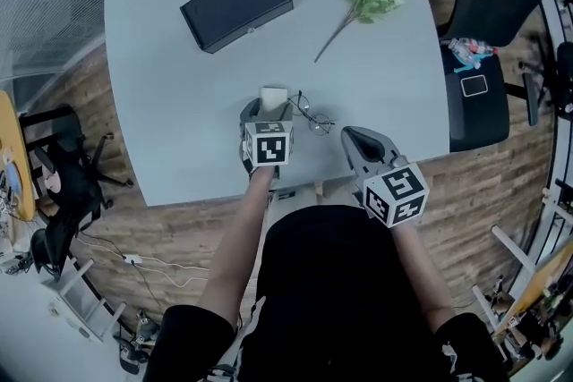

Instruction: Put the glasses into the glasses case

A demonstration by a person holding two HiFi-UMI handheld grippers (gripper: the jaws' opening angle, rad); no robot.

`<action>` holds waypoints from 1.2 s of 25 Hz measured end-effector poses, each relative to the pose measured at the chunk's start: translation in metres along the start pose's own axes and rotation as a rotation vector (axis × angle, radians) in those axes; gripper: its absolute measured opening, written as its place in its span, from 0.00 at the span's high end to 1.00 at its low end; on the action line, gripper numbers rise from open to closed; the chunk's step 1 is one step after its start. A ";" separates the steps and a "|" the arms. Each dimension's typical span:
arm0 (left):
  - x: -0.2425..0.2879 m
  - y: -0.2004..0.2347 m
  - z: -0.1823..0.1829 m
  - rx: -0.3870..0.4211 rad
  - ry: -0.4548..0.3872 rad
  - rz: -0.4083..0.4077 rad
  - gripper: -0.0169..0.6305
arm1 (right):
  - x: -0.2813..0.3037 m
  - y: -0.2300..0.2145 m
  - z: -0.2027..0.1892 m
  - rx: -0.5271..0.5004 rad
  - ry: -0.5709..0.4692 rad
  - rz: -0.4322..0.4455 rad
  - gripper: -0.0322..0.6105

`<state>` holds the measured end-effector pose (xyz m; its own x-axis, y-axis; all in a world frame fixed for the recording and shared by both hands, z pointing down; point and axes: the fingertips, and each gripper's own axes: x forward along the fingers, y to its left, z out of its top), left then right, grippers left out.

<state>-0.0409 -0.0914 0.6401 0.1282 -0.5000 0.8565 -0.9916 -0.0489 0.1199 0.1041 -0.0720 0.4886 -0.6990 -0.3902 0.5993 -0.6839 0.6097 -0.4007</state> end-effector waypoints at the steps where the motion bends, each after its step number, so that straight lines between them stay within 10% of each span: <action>1: 0.001 0.001 0.000 0.002 0.003 0.013 0.53 | 0.000 0.000 0.000 -0.002 0.002 0.004 0.92; 13: 0.007 0.007 -0.003 0.018 0.017 0.126 0.53 | -0.001 -0.010 -0.002 -0.006 0.020 0.020 0.92; 30: -0.013 0.019 -0.002 -0.260 -0.058 -0.185 0.53 | 0.017 0.035 -0.005 -0.020 0.018 0.039 0.92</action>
<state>-0.0617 -0.0839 0.6327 0.2972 -0.5518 0.7792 -0.9129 0.0751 0.4013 0.0689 -0.0536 0.4880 -0.7210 -0.3536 0.5959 -0.6519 0.6378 -0.4102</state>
